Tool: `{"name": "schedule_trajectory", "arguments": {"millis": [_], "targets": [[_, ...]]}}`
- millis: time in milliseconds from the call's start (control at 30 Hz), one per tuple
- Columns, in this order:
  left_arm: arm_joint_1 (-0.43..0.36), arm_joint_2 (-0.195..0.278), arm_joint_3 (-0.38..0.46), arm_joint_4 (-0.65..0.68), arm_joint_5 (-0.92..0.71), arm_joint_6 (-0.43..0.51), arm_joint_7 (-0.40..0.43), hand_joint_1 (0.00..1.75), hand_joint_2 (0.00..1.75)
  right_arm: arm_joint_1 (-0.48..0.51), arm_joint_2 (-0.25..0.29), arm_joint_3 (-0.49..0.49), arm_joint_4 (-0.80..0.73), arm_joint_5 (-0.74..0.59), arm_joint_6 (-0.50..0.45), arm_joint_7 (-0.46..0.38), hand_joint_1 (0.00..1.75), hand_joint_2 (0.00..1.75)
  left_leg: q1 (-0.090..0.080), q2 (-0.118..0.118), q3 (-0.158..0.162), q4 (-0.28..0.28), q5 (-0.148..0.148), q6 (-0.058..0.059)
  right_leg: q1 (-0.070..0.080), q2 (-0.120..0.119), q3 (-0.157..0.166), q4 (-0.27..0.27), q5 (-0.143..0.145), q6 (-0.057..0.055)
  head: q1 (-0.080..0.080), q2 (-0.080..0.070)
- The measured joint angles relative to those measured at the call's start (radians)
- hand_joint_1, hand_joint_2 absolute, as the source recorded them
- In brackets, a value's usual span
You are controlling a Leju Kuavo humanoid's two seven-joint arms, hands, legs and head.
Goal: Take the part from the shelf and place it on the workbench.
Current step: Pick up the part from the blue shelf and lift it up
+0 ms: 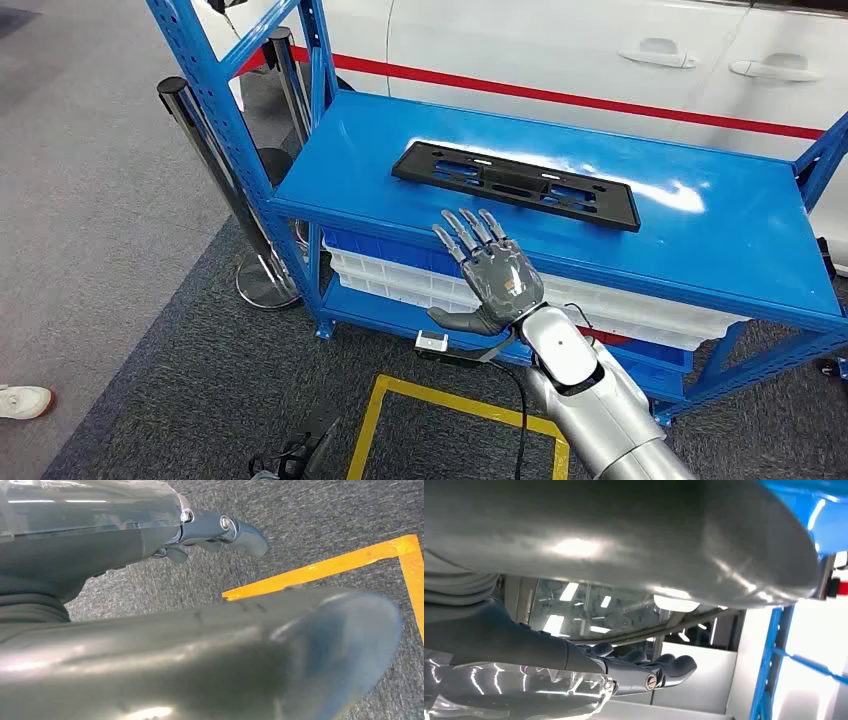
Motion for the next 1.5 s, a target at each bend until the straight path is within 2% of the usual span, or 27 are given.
{"name": "schedule_trajectory", "arguments": {"millis": [67, 100, 167, 233, 333, 400, 467, 500, 567, 600, 633, 700, 733, 767, 867, 933, 967, 1033, 1067, 1100, 1133, 1200, 1233, 1300, 1400, 1433, 1500], "targets": [[0.001, 0.000, 0.001, 0.000, 0.000, 0.000, 0.000, 0.00, 0.00, 0.001, -0.001, 0.000, 0.000, 0.000, 0.000, 0.000, 0.00, 0.00, 0.000, -0.001, 0.011, 0.000, -0.008, -0.001, -0.001, 0.000, -0.014, -0.009, 0.024, 0.000, 0.000, 0.000], [0.002, 0.000, 0.002, 0.000, 0.000, 0.000, 0.000, 0.00, 0.00, 0.002, -0.002, 0.001, 0.000, 0.000, 0.000, 0.000, 0.00, 0.00, 0.000, -0.001, 0.022, 0.000, -0.017, -0.003, -0.001, -0.001, -0.019, -0.034, 0.055, -0.001, 0.000, 0.000], [0.002, 0.000, 0.003, 0.000, -0.001, -0.001, -0.001, 0.00, 0.00, 0.002, -0.003, 0.001, 0.000, -0.001, 0.000, 0.000, 0.00, 0.00, 0.000, -0.002, 0.049, 0.000, -0.038, -0.009, -0.001, -0.001, 0.011, -0.160, 0.155, -0.007, 0.000, 0.000], [-0.001, 0.000, 0.003, 0.001, -0.002, -0.002, -0.001, 0.00, 0.00, 0.000, -0.005, 0.001, 0.000, -0.002, 0.001, 0.000, 0.00, 0.00, -0.001, -0.003, 0.064, 0.000, -0.057, -0.020, 0.005, -0.002, 0.039, -0.260, 0.208, -0.016, 0.000, 0.000], [-0.003, 0.000, 0.004, 0.001, -0.005, -0.003, -0.001, 0.00, 0.00, -0.002, -0.007, 0.002, 0.000, -0.003, 0.002, 0.000, 0.00, 0.00, -0.002, -0.002, 0.073, 0.002, -0.068, -0.039, 0.009, 0.001, 0.053, -0.282, 0.201, -0.036, -0.001, 0.000], [-0.006, 0.000, 0.004, 0.001, -0.007, -0.003, -0.001, 0.00, 0.00, -0.006, -0.007, 0.002, 0.000, -0.003, 0.002, 0.001, 0.00, 0.00, 0.000, 0.000, 0.056, 0.053, -0.068, -0.049, 0.004, 0.003, 0.074, -0.289, 0.191, -0.050, -0.001, 0.000], [-0.009, 0.000, 0.004, 0.001, -0.010, -0.003, -0.001, 0.00, 0.00, -0.008, -0.007, 0.002, 0.000, -0.003, 0.002, 0.002, 0.00, 0.00, 0.002, 0.001, -0.013, 0.174, -0.091, -0.058, 0.003, 0.002, 0.096, -0.292, 0.177, -0.057, -0.003, 0.000], [-0.009, 0.000, 0.004, 0.001, -0.012, -0.003, 0.000, 0.00, 0.00, -0.007, -0.007, 0.002, 0.000, -0.003, 0.002, 0.004, 0.00, 0.00, 0.003, 0.001, -0.057, 0.236, -0.117, -0.061, 0.003, 0.002, 0.105, -0.292, 0.168, -0.058, -0.003, 0.000], [-0.007, 0.000, 0.003, 0.001, -0.015, -0.002, 0.002, 0.00, 0.00, -0.004, -0.007, 0.002, 0.000, -0.003, 0.003, 0.006, 0.00, 0.00, 0.003, 0.001, -0.120, 0.294, -0.153, -0.062, 0.005, 0.004, 0.125, -0.292, 0.151, -0.059, -0.003, 0.000], [-0.006, 0.000, 0.004, 0.001, -0.016, -0.002, 0.002, 0.00, 0.00, -0.003, -0.007, 0.002, 0.000, -0.003, 0.003, 0.007, 0.00, 0.00, 0.003, 0.001, -0.129, 0.275, -0.140, -0.059, 0.006, 0.006, 0.138, -0.292, 0.143, -0.059, -0.003, 0.000], [-0.005, 0.000, 0.004, 0.002, -0.017, -0.001, 0.003, 0.00, 0.00, -0.003, -0.007, 0.002, 0.000, -0.003, 0.003, 0.008, 0.00, 0.00, 0.002, 0.001, -0.124, 0.224, -0.101, -0.054, 0.007, 0.007, 0.152, -0.292, 0.133, -0.058, -0.003, 0.000], [-0.005, 0.001, 0.004, 0.002, -0.018, -0.001, 0.002, 0.00, 0.00, -0.003, -0.007, 0.002, 0.001, -0.003, 0.004, 0.010, 0.00, 0.00, -0.003, 0.001, -0.098, 0.089, 0.012, -0.040, 0.009, 0.009, 0.175, -0.291, 0.115, -0.054, -0.003, 0.000], [-0.005, 0.001, 0.004, 0.002, -0.019, 0.000, 0.001, 0.00, 0.00, -0.003, -0.008, 0.002, 0.002, -0.003, 0.006, 0.010, 0.00, 0.00, -0.006, 0.002, -0.088, 0.042, 0.050, -0.034, 0.011, 0.010, 0.179, -0.290, 0.107, -0.051, -0.003, 0.000], [-0.005, 0.002, 0.004, 0.003, -0.020, 0.002, -0.001, 0.00, 0.00, -0.002, -0.008, 0.002, 0.003, -0.002, 0.009, 0.011, 0.00, 0.44, -0.009, 0.001, -0.085, 0.018, 0.070, -0.029, 0.011, 0.011, 0.179, -0.289, 0.102, -0.046, -0.003, 0.000], [-0.006, 0.001, 0.004, 0.003, -0.024, 0.004, -0.009, 0.00, 0.00, -0.005, -0.009, 0.002, 0.006, -0.002, 0.015, 0.017, 0.00, 1.75, -0.009, 0.000, -0.082, 0.008, 0.073, -0.019, 0.011, 0.010, 0.179, -0.289, 0.088, -0.029, -0.004, 0.000], [-0.009, 0.000, 0.004, 0.003, -0.026, 0.004, -0.014, 0.00, 0.00, -0.011, -0.010, 0.002, 0.009, -0.001, 0.020, 0.027, 0.00, 1.75, -0.003, 0.000, -0.072, -0.003, 0.072, -0.012, 0.010, 0.008, 0.161, -0.245, 0.060, -0.018, -0.004, 0.000], [-0.011, -0.001, 0.004, 0.003, -0.028, 0.004, -0.016, 0.00, 0.00, -0.014, -0.010, 0.002, 0.012, 0.001, 0.023, 0.034, 0.00, 1.75, -0.002, 0.001, -0.068, -0.006, 0.070, -0.009, 0.008, 0.006, 0.135, -0.196, 0.037, -0.012, -0.004, 0.000], [-0.016, -0.001, 0.004, 0.003, -0.030, 0.002, -0.018, 0.00, 0.00, -0.018, -0.011, 0.003, 0.025, 0.005, 0.032, 0.050, 0.00, 1.75, -0.002, 0.001, -0.065, -0.006, 0.065, -0.004, 0.003, 0.005, 0.052, -0.060, -0.014, -0.005, -0.003, 0.000], [-0.016, -0.001, 0.004, 0.003, -0.030, 0.002, -0.018, 0.00, 0.00, -0.018, -0.012, 0.003, 0.032, 0.006, 0.037, 0.058, 0.00, 1.75, -0.001, 0.000, -0.063, -0.005, 0.062, -0.004, 0.001, 0.004, 0.017, -0.011, -0.022, -0.003, -0.003, 0.000], [-0.016, -0.001, 0.004, 0.003, -0.031, 0.001, -0.018, 0.00, 0.00, -0.018, -0.013, 0.003, 0.040, 0.007, 0.042, 0.065, 0.00, 1.75, -0.001, 0.000, -0.060, -0.004, 0.058, -0.004, -0.002, 0.003, -0.004, 0.008, -0.012, -0.002, -0.003, 0.000], [-0.016, -0.002, 0.004, 0.003, -0.032, 0.001, -0.018, 0.00, 0.00, -0.021, -0.013, 0.003, 0.048, 0.009, 0.047, 0.076, 0.00, 1.75, 0.000, -0.001, -0.056, -0.002, 0.054, -0.006, -0.004, 0.001, -0.001, -0.019, 0.021, -0.001, -0.003, 0.000], [-0.016, -0.003, 0.004, 0.003, -0.035, 0.000, -0.018, 0.00, 0.00, -0.031, -0.013, 0.003, 0.068, 0.015, 0.055, 0.102, 0.00, 1.75, 0.001, -0.002, -0.049, 0.005, 0.044, -0.013, -0.008, -0.002, 0.052, -0.152, 0.108, -0.002, -0.003, 0.000], [-0.018, -0.003, 0.004, 0.003, -0.036, 0.000, -0.018, 0.00, 0.00, -0.038, -0.012, 0.003, 0.079, 0.019, 0.057, 0.117, 0.00, 1.75, -0.001, -0.003, -0.048, 0.011, 0.039, -0.019, -0.008, -0.003, 0.078, -0.214, 0.136, -0.005, -0.003, 0.000], [-0.019, -0.003, 0.004, 0.003, -0.038, -0.001, -0.018, 0.00, 0.00, -0.051, -0.009, 0.002, 0.103, 0.025, 0.060, 0.140, 0.00, 1.75, -0.004, -0.003, -0.050, 0.017, 0.034, -0.031, -0.004, -0.001, 0.100, -0.267, 0.149, -0.013, -0.005, 0.000], [-0.019, -0.003, 0.004, 0.003, -0.043, -0.002, -0.016, 0.00, 0.00, -0.070, -0.003, 0.002, 0.144, 0.046, 0.065, 0.175, 0.00, 1.75, -0.001, -0.002, -0.051, 0.023, 0.026, -0.046, -0.004, 0.003, 0.101, -0.270, 0.151, -0.030, -0.006, 0.000], [-0.020, -0.003, 0.004, 0.003, -0.045, -0.002, -0.016, 0.00, 0.00, -0.077, -0.001, 0.002, 0.156, 0.054, 0.069, 0.185, 0.00, 1.75, 0.000, -0.001, -0.059, 0.045, 0.010, -0.051, -0.005, 0.003, 0.102, -0.272, 0.153, -0.036, -0.006, 0.000], [-0.020, -0.003, 0.004, 0.003, -0.048, -0.002, -0.015, 0.00, 0.00, -0.089, 0.005, 0.002, 0.178, 0.063, 0.082, 0.202, 0.00, 1.75, 0.002, 0.001, -0.106, 0.153, -0.051, -0.060, -0.006, 0.001, 0.104, -0.274, 0.153, -0.045, -0.007, 0.000]]}}
